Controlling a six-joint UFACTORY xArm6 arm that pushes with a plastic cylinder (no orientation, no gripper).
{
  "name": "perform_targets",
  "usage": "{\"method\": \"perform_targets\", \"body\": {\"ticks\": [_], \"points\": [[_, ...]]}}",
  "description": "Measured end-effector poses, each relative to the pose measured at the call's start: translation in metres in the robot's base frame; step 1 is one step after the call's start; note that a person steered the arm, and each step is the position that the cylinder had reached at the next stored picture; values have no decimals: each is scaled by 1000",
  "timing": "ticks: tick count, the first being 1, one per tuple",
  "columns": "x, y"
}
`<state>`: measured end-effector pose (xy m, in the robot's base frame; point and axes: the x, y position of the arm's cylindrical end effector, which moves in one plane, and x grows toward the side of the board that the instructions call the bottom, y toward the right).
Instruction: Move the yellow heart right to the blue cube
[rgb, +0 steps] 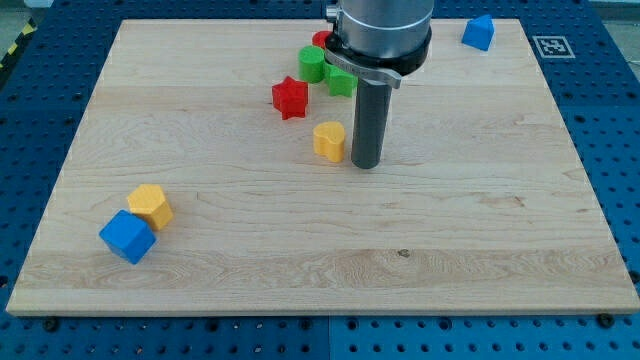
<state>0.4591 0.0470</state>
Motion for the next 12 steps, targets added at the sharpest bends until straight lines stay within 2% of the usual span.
{"method": "perform_targets", "body": {"ticks": [1,2,3,4,5,6,7,9,11,12], "points": [[-3,0],[-41,11],[-52,-6],[-16,-18],[-8,-20],[-9,-20],[-32,-20],[16,-21],[0,-28],[8,-29]]}}
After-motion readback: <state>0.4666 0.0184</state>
